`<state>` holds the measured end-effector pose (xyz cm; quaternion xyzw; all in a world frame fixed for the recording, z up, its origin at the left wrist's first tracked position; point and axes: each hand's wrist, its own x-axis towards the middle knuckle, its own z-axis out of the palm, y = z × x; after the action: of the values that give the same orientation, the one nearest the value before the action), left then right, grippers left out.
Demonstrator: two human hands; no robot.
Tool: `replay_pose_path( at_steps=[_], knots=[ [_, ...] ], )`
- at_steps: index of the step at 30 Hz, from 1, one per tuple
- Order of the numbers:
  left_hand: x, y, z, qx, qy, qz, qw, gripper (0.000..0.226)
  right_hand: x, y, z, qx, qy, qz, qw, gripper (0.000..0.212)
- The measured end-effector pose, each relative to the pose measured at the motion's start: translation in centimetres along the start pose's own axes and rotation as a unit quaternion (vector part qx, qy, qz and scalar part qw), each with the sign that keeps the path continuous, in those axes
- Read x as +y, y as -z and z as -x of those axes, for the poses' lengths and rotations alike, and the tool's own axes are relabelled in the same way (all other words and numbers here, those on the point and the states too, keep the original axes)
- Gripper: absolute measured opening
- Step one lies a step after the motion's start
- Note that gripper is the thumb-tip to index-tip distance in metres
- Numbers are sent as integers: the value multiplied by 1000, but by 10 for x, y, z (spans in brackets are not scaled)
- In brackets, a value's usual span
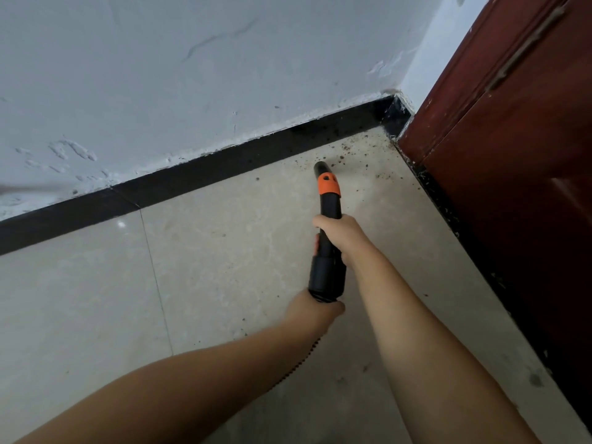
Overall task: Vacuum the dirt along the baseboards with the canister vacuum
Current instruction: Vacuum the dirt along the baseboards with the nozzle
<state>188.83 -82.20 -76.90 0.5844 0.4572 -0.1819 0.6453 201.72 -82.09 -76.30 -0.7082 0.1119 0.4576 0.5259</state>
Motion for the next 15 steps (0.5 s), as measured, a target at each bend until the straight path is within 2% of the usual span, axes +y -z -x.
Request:
replay_pose_path(
  at_steps=[8,11,15],
  knots=[
    [18,-22,-8,-74,3,-96,993,16,9,52,0,111,-6,-116,987,13],
    [27,-40,-11,-88,8,-97,991,33,7,74,1,125,-12,-110,986,11],
    [36,-53,-19,-89,6,-76,993,29,-1,88,-11,118,-15,-101,988,10]
  ],
)
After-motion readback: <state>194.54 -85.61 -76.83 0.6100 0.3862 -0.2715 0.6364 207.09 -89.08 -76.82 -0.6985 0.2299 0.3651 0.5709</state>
